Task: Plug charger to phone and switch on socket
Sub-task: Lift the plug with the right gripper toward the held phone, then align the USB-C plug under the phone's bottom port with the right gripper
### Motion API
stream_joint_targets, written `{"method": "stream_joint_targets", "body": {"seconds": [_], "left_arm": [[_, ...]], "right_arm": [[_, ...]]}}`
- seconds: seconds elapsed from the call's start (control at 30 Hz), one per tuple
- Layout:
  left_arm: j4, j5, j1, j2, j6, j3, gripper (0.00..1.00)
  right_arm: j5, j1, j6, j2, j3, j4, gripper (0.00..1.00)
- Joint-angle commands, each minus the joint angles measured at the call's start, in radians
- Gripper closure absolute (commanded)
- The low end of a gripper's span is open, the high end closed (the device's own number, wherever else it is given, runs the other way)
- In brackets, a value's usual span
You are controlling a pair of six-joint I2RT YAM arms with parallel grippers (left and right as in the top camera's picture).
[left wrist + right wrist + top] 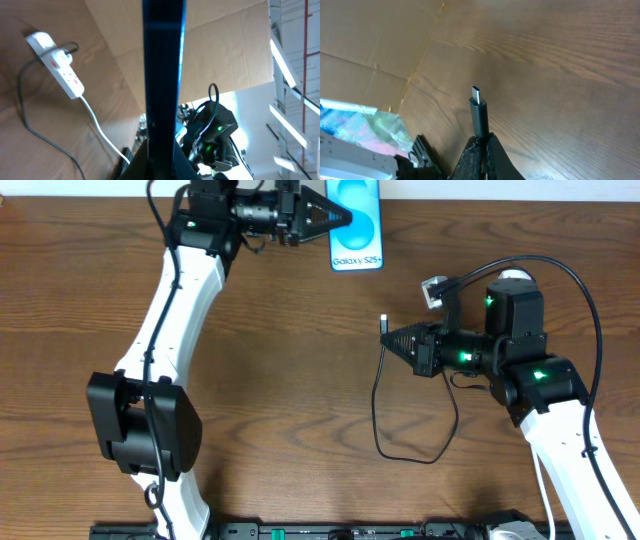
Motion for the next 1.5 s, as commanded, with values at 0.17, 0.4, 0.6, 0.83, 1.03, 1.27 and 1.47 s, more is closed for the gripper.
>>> {"method": "stream_joint_targets", "body": {"seconds": [0.17,0.4,0.6,0.83,1.03,1.27,1.47], "left_arm": [[0.026,0.04,-0.018,-0.03,-0.032,0.014,0.92],[0.026,0.042,-0.029,-0.03,-0.032,0.014,0.93],[0.026,0.045,-0.042,-0.03,-0.031,0.014,0.93],[0.026,0.073,-0.046,-0.03,-0.031,0.014,0.92],[0.026,0.085,-0.051,-0.03,-0.031,0.014,0.93],[0.026,0.085,-0.051,-0.03,-0.027,0.014,0.92],[0.026,0.085,-0.05,-0.03,-0.027,0.014,0.93]], "right_arm": [[-0.126,0.032,0.09,-0.005,0.008,0.144,0.99],[-0.121,0.043,0.181,-0.005,0.008,0.187,0.99],[-0.094,0.048,0.251,-0.005,0.008,0.283,0.99],[-0.034,0.048,0.297,0.005,0.008,0.286,0.99],[-0.016,0.048,0.33,0.008,0.008,0.301,0.99],[-0.018,0.06,0.37,0.01,0.008,0.308,0.99],[-0.019,0.086,0.378,0.012,0.008,0.33,0.99]]}}
